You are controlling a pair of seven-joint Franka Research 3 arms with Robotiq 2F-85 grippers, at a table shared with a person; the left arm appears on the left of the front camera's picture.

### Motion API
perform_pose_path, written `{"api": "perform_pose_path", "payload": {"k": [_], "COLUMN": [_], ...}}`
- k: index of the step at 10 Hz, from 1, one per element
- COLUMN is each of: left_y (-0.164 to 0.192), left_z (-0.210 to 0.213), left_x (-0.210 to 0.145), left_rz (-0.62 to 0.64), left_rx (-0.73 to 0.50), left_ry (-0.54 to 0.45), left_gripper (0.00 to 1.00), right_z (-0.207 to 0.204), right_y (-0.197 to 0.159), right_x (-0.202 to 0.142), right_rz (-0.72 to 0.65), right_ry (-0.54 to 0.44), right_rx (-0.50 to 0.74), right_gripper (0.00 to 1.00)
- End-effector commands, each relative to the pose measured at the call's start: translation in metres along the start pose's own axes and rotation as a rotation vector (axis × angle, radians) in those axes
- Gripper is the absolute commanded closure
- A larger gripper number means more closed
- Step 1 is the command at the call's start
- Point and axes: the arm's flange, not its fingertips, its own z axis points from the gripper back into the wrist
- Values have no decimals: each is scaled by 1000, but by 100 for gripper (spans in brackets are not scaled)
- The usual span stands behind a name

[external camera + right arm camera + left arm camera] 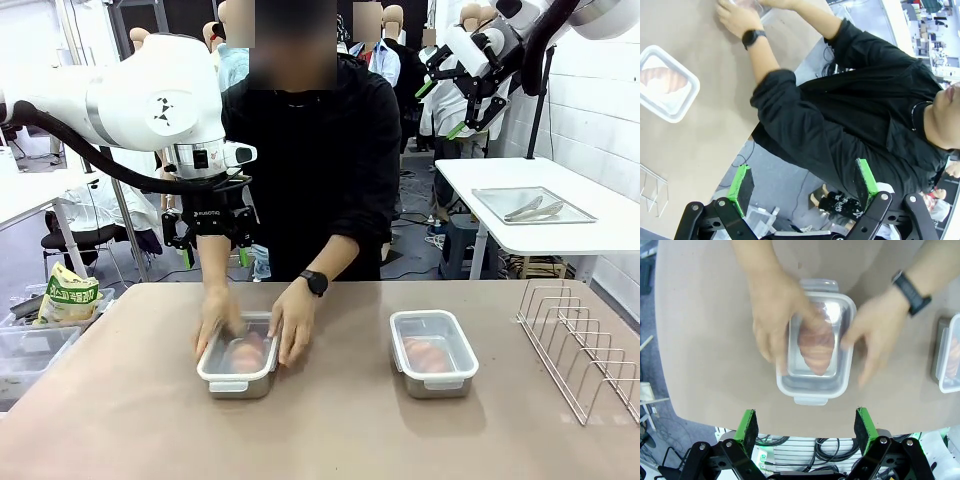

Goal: Place the bread in airtight containers.
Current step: Release when the human grabs the Airtight Container lid.

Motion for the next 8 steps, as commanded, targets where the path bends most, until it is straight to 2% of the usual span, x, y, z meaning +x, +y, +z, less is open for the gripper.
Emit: {"api": "perform_pose_path", "payload": {"k": [1,8], "left_y": [2,2], "left_z": [2,2], "left_x": [0,0], "left_rz": [-3,-3], "left_rx": [15,15], "left_ry": [-11,-11], "left_gripper": [0,0], "right_z": [0,0], "right_y": [0,0], "right_x": [0,0], "right_rz": [-2,-2], "right_ry": [1,1], "right_rx": [-1,-1], "right_gripper": [0,0]}}
